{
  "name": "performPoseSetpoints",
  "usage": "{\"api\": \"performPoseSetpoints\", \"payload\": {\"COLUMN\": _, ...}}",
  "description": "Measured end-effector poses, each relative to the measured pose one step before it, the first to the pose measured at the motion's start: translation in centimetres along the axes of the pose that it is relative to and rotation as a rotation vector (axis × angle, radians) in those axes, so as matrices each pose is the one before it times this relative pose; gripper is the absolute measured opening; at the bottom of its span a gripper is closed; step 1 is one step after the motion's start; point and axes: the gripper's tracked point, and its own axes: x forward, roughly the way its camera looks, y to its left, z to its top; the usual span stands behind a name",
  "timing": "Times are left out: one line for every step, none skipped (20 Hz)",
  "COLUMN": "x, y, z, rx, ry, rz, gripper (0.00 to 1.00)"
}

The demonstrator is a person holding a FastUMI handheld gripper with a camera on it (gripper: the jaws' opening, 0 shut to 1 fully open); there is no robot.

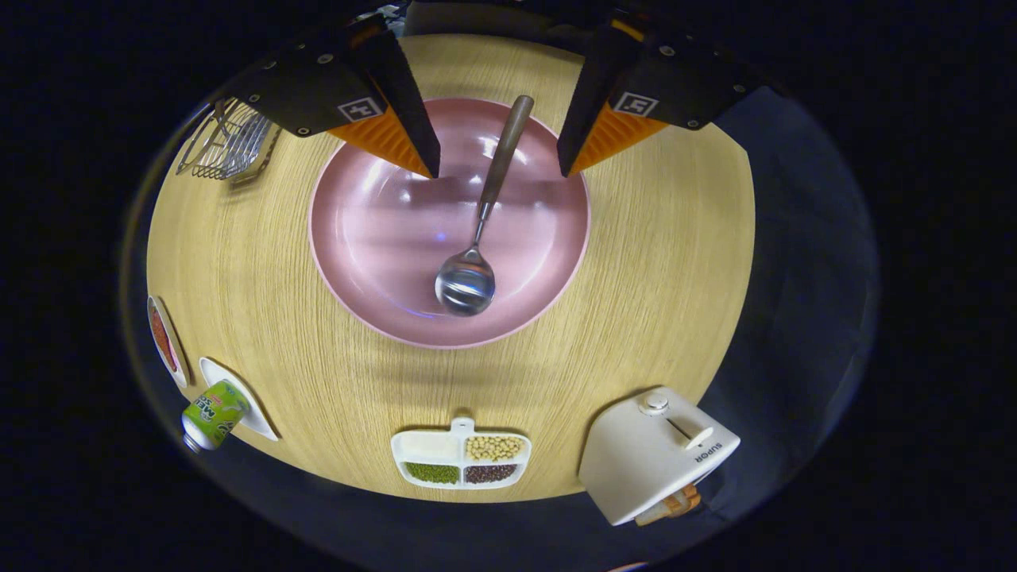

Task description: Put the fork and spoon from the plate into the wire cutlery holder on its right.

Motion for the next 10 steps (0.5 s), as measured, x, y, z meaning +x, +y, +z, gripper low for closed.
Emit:
{"api": "performPoseSetpoints", "payload": {"x": 0.352, "y": -0.005, "z": -0.071, "rx": -0.00416, "ry": 0.01489, "rz": -0.01253, "gripper": 0.87}}
{"api": "performPoseSetpoints", "payload": {"x": 0.459, "y": -0.077, "z": -0.044, "rx": -0.00277, "ry": 0.01213, "rz": -0.00828, "gripper": 0.85}}
{"api": "performPoseSetpoints", "payload": {"x": 0.448, "y": -0.206, "z": -0.04, "rx": 0.00085, "ry": 0.00911, "rz": -0.01057, "gripper": 0.8}}
{"api": "performPoseSetpoints", "payload": {"x": 0.392, "y": -0.049, "z": 0.045, "rx": 0.0023, "ry": 0.00949, "rz": -0.0041, "gripper": 0.78}}
{"api": "performPoseSetpoints", "payload": {"x": 0.381, "y": -0.334, "z": -0.078, "rx": 0.00438, "ry": 0.00873, "rz": -0.00733, "gripper": 0.74}}
{"api": "performPoseSetpoints", "payload": {"x": 0.337, "y": -0.006, "z": -0.082, "rx": 0.00421, "ry": 0.01218, "rz": -0.00499, "gripper": 0.69}}
{"api": "performPoseSetpoints", "payload": {"x": 0.176, "y": 0.074, "z": -0.147, "rx": 0.0063, "ry": 0.00897, "rz": -0.00564, "gripper": 0.64}}
{"api": "performPoseSetpoints", "payload": {"x": 0.226, "y": -0.072, "z": 0.055, "rx": 0.00526, "ry": 0.00233, "rz": -0.00987, "gripper": 0.54}}
{"api": "performPoseSetpoints", "payload": {"x": 0.287, "y": -0.162, "z": 0.093, "rx": 0.00916, "ry": -0.00092, "rz": -0.0155, "gripper": 0.45}}
{"api": "performPoseSetpoints", "payload": {"x": 0.136, "y": -0.134, "z": 0.003, "rx": 0.01228, "ry": 0.0034, "rz": -0.01221, "gripper": 0.35}}
